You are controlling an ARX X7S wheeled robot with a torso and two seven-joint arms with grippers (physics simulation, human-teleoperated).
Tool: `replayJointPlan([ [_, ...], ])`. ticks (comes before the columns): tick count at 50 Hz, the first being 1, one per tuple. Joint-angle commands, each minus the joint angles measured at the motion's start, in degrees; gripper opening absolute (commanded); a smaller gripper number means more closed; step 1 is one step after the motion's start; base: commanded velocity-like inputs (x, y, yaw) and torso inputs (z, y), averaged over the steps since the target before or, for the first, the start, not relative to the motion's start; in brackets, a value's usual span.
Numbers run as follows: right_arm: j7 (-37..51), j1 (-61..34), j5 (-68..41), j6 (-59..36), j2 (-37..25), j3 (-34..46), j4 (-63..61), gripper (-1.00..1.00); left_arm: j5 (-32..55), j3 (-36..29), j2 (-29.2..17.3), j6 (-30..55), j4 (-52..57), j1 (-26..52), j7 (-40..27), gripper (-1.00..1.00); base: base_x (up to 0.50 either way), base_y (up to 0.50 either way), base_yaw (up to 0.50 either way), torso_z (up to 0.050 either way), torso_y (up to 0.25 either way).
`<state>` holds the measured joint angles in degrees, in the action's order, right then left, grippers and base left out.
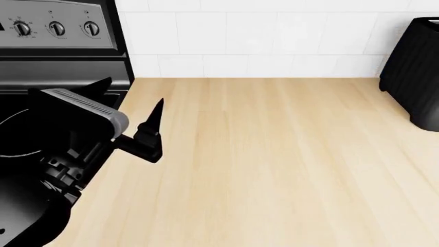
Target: Pick the lemon, apricot from the counter and place them in the cabinet. Then close the cabinet.
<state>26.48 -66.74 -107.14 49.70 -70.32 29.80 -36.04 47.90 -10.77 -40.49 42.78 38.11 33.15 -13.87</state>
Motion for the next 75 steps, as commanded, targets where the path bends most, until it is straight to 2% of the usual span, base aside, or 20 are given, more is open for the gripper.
replayJointPlan([
  [1,2.93,-4.16,2.14,-3.42,-0.10,-1.13,2.88,1.00,0.15,-0.11,-0.08,0.10,0.21,-0.05,-0.30,1.00,0.00,0.00,0.00,0.000,0.000],
  [6,7.89,-8.58,6.42,-8.09,-0.94,-0.12,6.04,1.00,0.42,-0.11,-0.16,0.41,0.32,0.28,-0.50,1.00,0.00,0.00,0.00,0.000,0.000],
  [24,16.69,-16.62,11.88,-19.98,-5.17,0.48,12.18,1.00,-0.19,-0.63,-0.12,-0.17,-0.28,0.44,-0.14,1.00,0.00,0.00,0.00,0.000,0.000],
  [45,15.60,-33.32,15.20,-36.17,6.80,3.94,21.27,1.00,0.02,-0.87,-0.04,-0.29,-0.30,0.50,-0.34,1.00,0.00,0.00,0.00,0.000,0.000],
  [64,13.08,-42.48,16.89,-43.82,14.87,7.20,28.13,1.00,0.10,-1.17,0.03,-0.45,-0.42,0.61,-0.42,1.00,0.00,0.00,0.00,0.000,0.000],
  [75,11.26,-47.08,17.59,-51.03,20.18,11.68,33.13,1.00,0.46,-1.19,-0.02,-0.24,-0.37,1.03,-0.57,1.00,0.00,0.00,0.00,0.000,0.000],
])
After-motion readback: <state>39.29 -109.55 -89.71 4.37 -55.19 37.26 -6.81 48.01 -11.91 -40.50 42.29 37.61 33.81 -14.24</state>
